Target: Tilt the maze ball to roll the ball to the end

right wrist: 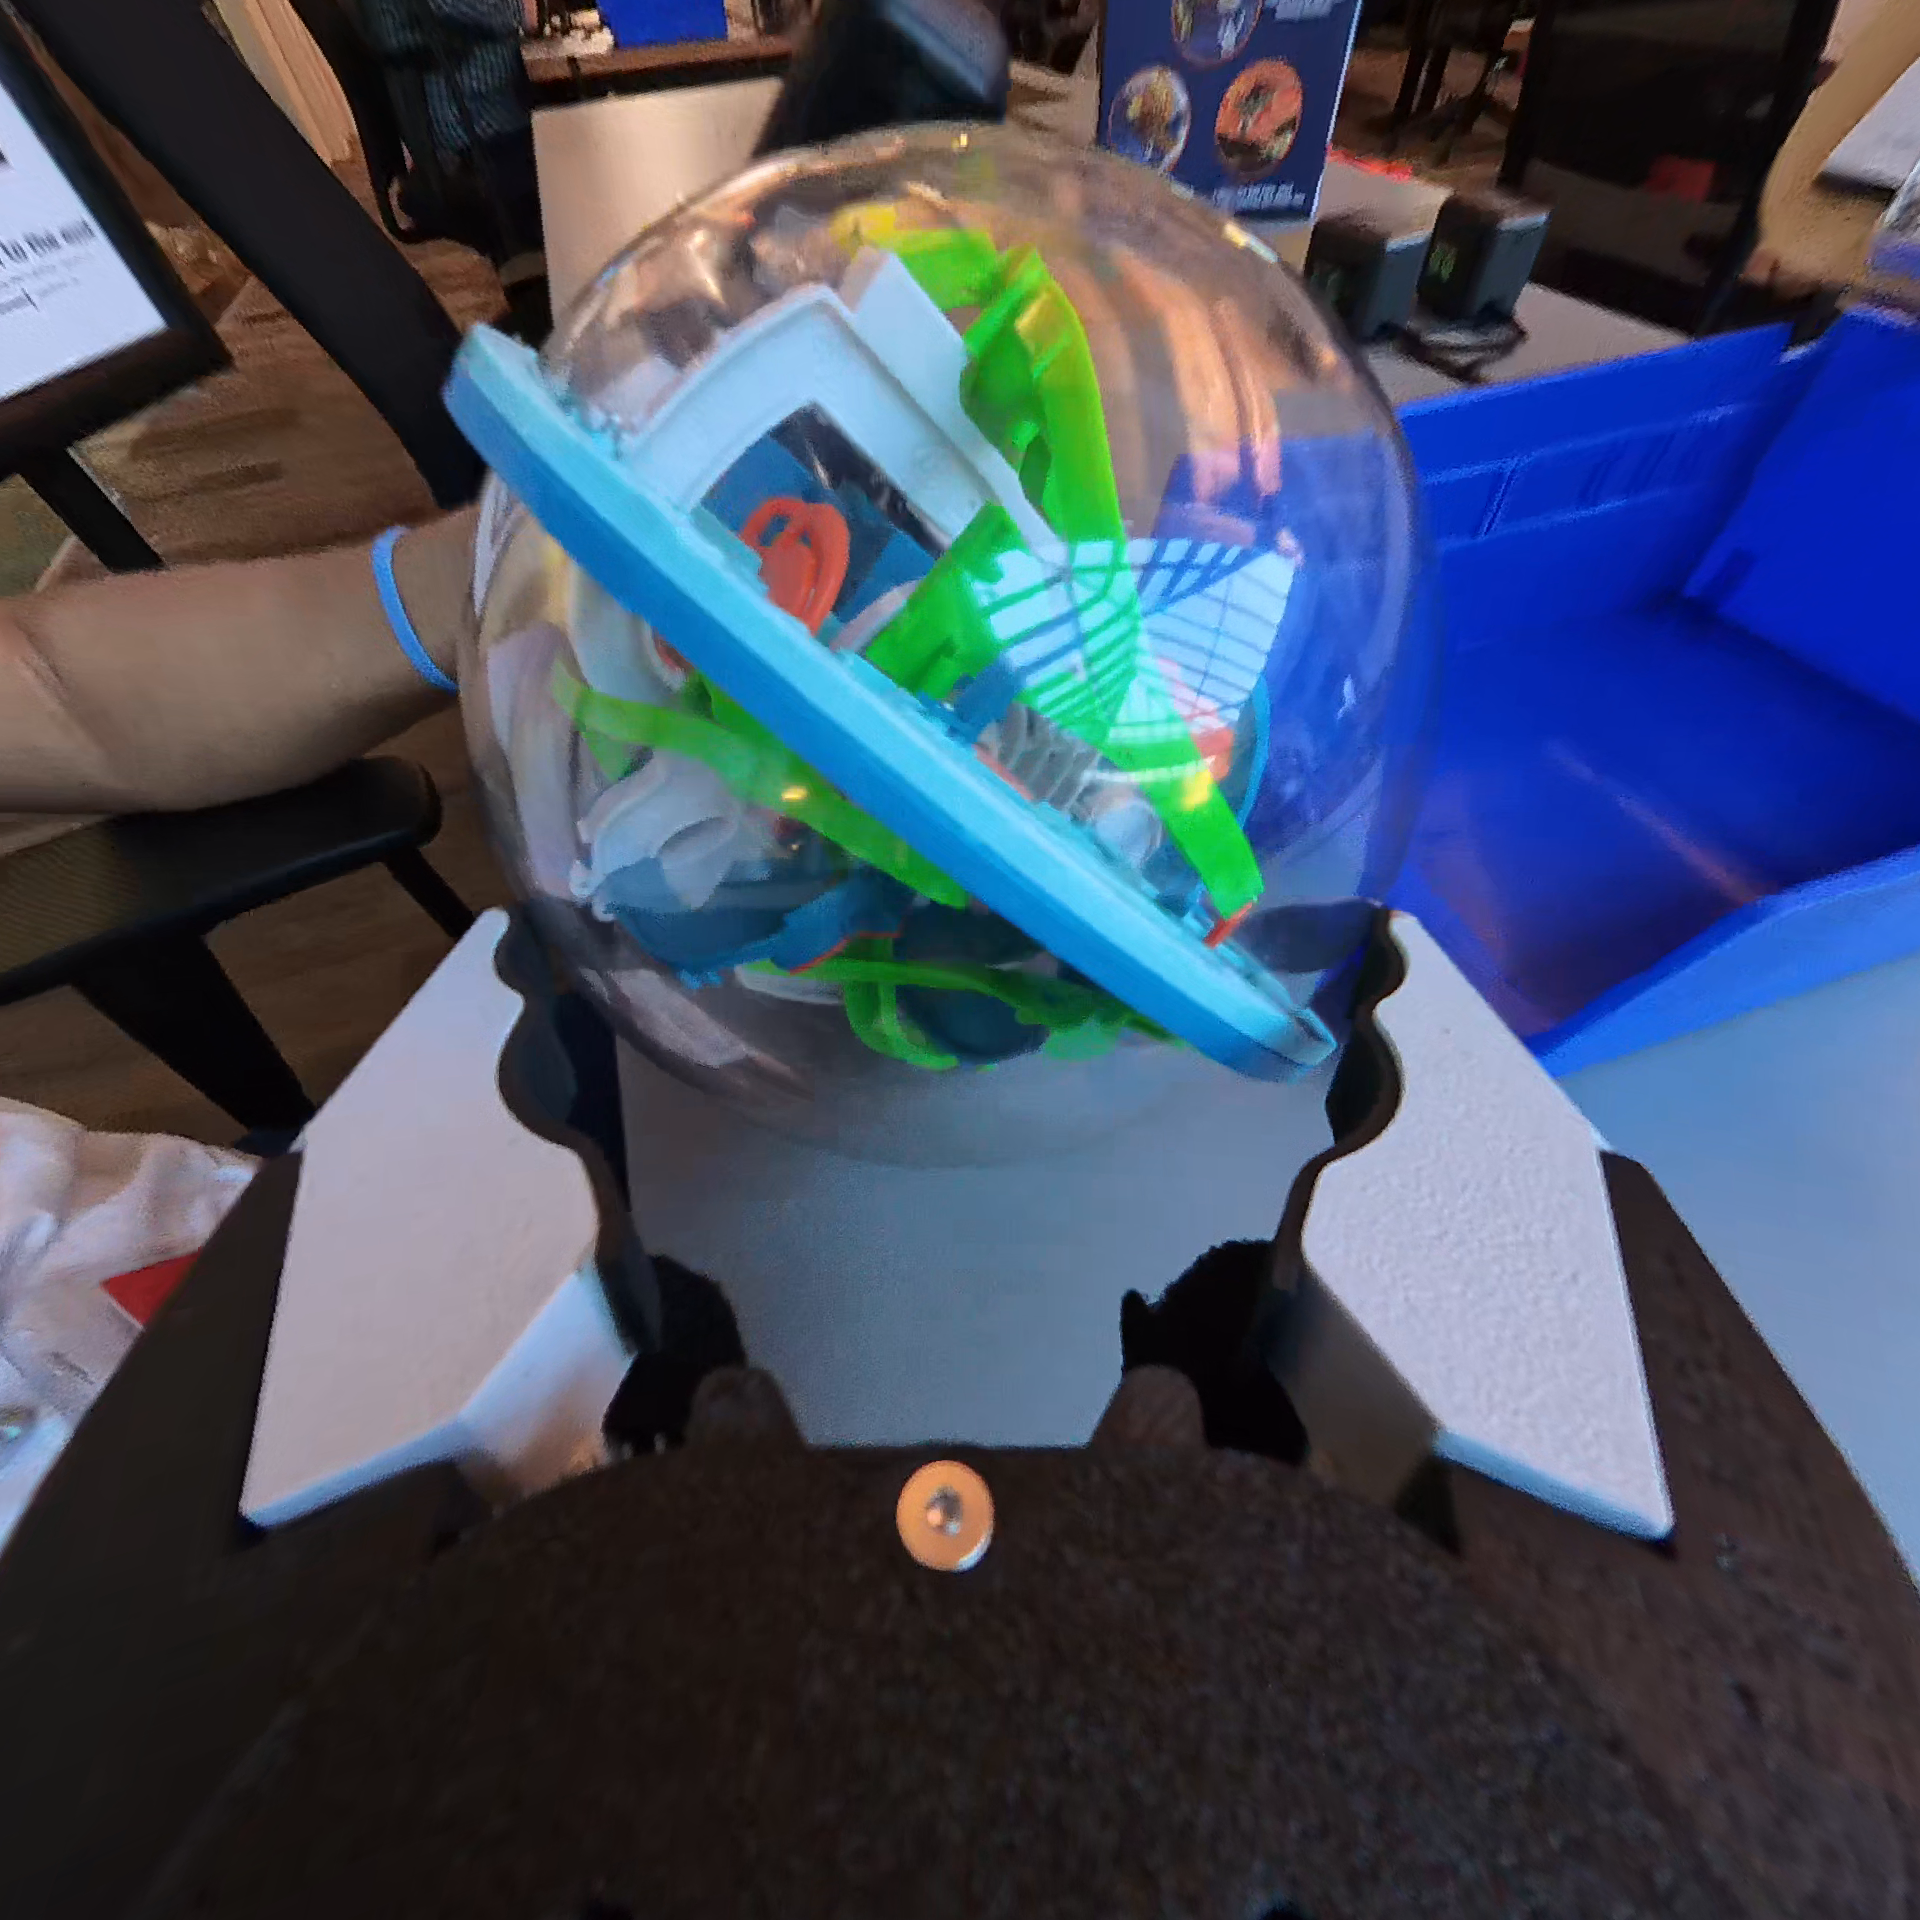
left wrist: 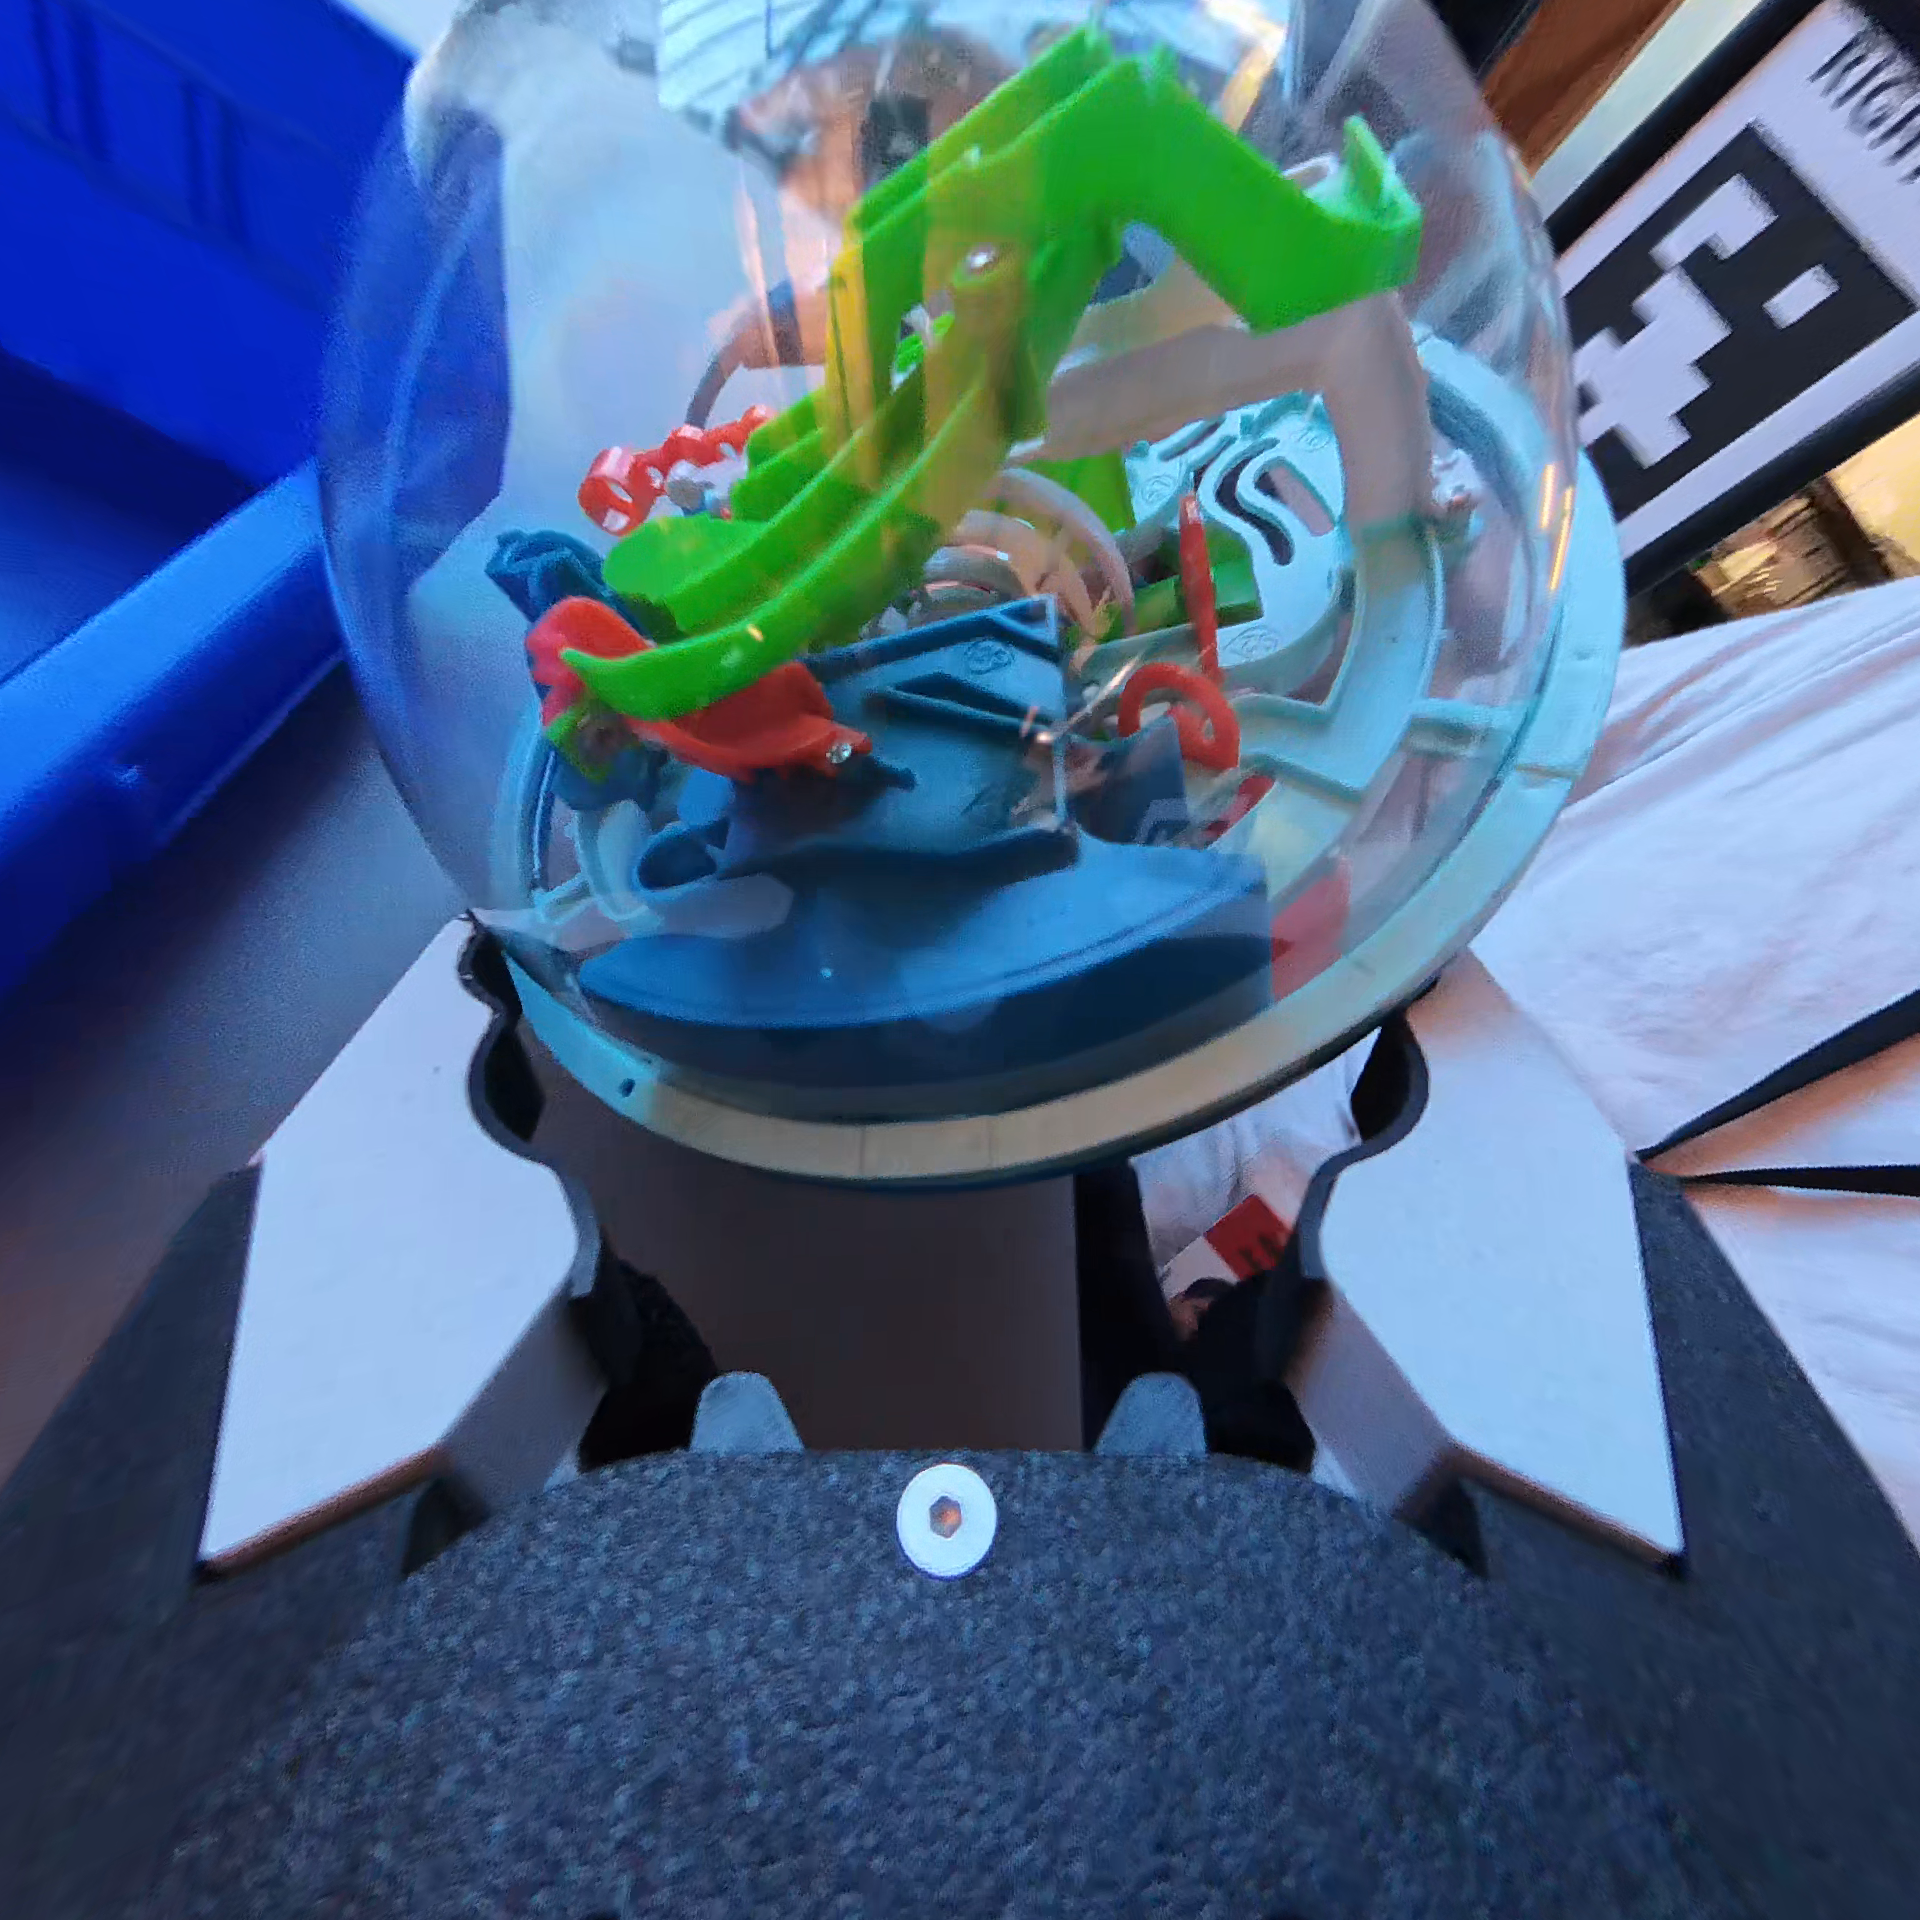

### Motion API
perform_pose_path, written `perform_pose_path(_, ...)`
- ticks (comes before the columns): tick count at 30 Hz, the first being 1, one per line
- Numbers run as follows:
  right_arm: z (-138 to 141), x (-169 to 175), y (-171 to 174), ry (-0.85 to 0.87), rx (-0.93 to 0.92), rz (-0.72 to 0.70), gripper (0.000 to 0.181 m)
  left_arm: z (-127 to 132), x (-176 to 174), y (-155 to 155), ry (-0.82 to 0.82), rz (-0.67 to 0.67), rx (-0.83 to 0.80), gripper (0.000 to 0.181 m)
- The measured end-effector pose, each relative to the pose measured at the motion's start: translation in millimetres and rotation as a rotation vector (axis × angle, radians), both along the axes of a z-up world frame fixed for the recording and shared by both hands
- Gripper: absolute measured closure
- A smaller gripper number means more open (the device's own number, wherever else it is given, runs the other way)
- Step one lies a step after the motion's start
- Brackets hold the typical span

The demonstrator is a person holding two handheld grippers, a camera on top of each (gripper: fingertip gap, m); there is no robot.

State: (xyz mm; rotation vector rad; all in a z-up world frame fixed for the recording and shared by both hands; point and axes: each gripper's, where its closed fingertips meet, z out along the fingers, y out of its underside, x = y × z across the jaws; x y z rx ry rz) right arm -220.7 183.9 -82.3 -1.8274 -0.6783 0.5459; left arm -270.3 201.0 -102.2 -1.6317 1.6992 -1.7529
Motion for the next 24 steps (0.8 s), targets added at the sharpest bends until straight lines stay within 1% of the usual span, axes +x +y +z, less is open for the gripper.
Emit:
perform_pose_path(1,9.1,1.7,-2.8,0.006,0.010,-0.006,0.031,6.1,2.6,-3.6,-0.024,-0.005,-0.024,0.024)
perform_pose_path(3,26.1,5.7,-8.1,0.004,0.020,-0.012,0.034,17.4,8.3,-10.9,-0.073,-0.013,-0.070,0.024)
perform_pose_path(5,41.4,9.3,-13.0,-0.004,0.023,-0.010,0.030,27.6,13.5,-17.9,-0.119,-0.015,-0.112,0.024)
perform_pose_path(8,55.0,13.6,-18.4,-0.020,0.013,0.000,0.031,38.2,19.3,-25.5,-0.159,-0.005,-0.152,0.024)
perform_pose_path(11,63.7,15.8,-20.2,-0.008,-0.018,0.012,0.032,43.9,22.2,-31.2,-0.169,0.004,-0.205,0.024)
perform_pose_path(16,73.9,18.8,-17.0,0.046,-0.096,0.005,0.034,52.7,26.1,-34.3,-0.174,0.031,-0.343,0.023)
perform_pose_path(21,71.4,21.6,-14.6,0.144,-0.169,0.033,0.033,50.9,26.9,-40.7,-0.110,0.081,-0.464,0.023)
perform_pose_path(24,72.7,21.0,-10.9,0.230,-0.235,0.065,0.033,49.1,25.5,-51.7,-0.062,0.108,-0.593,0.021)
